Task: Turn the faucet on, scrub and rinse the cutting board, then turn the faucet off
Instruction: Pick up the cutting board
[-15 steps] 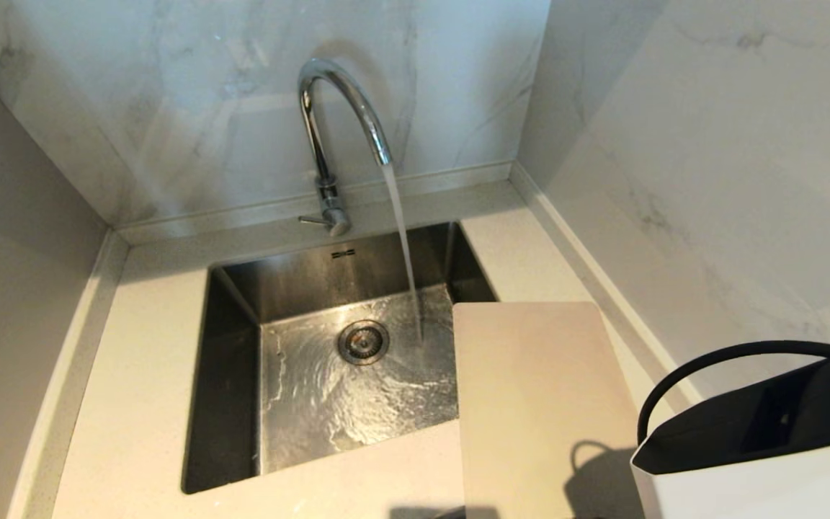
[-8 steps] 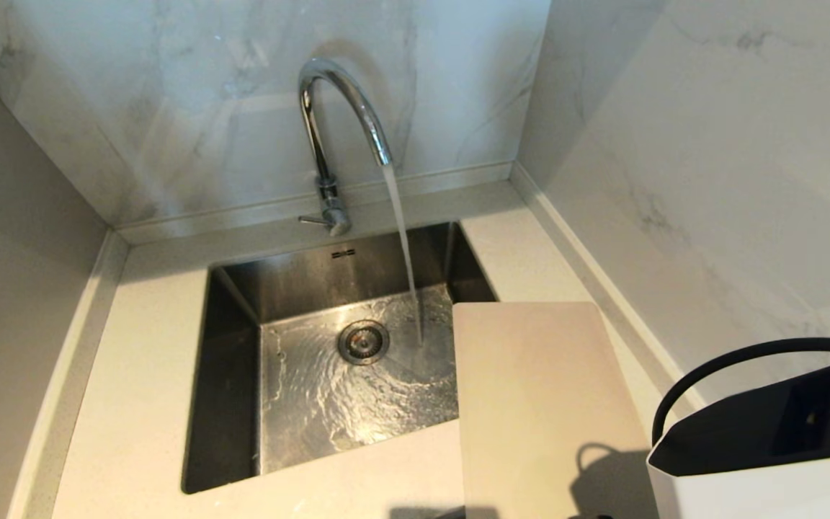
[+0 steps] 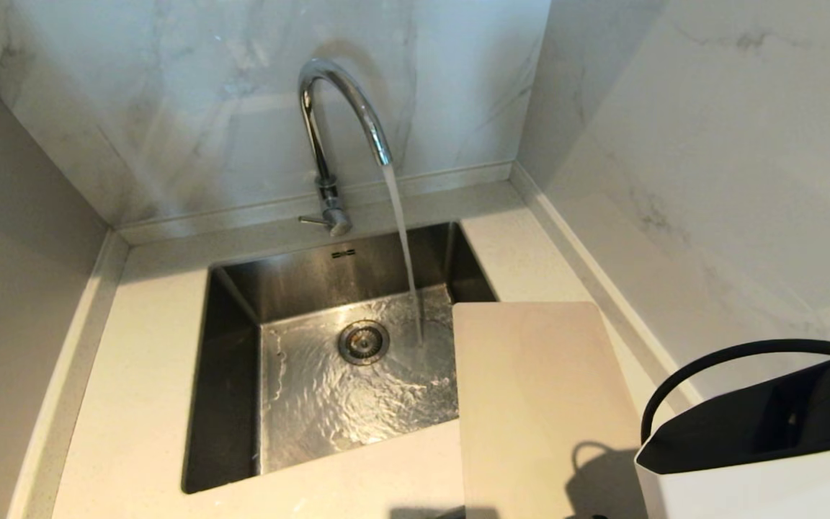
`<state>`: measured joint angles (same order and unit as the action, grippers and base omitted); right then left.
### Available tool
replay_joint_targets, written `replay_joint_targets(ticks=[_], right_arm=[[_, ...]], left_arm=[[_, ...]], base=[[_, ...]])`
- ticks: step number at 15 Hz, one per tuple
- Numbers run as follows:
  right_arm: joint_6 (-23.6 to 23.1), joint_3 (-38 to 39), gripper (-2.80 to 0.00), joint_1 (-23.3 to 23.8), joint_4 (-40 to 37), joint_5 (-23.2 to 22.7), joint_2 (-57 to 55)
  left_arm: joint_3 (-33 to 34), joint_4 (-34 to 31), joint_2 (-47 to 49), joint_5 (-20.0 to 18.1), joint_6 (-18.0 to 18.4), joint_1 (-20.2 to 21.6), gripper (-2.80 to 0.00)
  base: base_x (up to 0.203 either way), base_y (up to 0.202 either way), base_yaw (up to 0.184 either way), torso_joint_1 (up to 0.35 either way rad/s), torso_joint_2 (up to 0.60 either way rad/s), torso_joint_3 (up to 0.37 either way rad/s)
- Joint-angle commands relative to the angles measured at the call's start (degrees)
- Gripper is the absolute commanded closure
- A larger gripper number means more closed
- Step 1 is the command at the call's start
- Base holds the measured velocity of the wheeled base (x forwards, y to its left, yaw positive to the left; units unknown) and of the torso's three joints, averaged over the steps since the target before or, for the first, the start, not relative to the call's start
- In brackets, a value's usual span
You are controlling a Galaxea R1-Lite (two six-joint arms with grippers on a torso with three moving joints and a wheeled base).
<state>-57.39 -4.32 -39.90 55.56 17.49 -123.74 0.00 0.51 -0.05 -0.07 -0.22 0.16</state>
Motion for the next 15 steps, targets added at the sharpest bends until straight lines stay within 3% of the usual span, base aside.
replay_joint_targets(ticks=[1, 5, 6, 15], right_arm=[[-0.4, -0.3, -2.8, 0.0, 0.3, 0.1, -0.6], [-0.4, -0.2, -2.8, 0.0, 0.3, 0.1, -1.0], [-0.4, -0.3, 0.0, 0.0, 0.3, 0.1, -1.1], [-0.3, -0.7, 0.0, 0.1, 0.4, 0.0, -2.9]], left_arm=[[0.0, 0.0, -0.1, 0.0, 0.0, 0.0, 0.0], [0.0, 0.0, -0.1, 0.0, 0.0, 0.0, 0.0], [0.0, 0.0, -0.1, 0.0, 0.0, 0.0, 0.0], [0.0, 0.0, -0.1, 0.0, 0.0, 0.0, 0.0]], base=[[0.0, 0.0, 0.0, 0.0, 0.0, 0.0], [0.0, 0.0, 0.0, 0.0, 0.0, 0.0], [0.0, 0.0, 0.0, 0.0, 0.0, 0.0], [0.0, 0.0, 0.0, 0.0, 0.0, 0.0]])
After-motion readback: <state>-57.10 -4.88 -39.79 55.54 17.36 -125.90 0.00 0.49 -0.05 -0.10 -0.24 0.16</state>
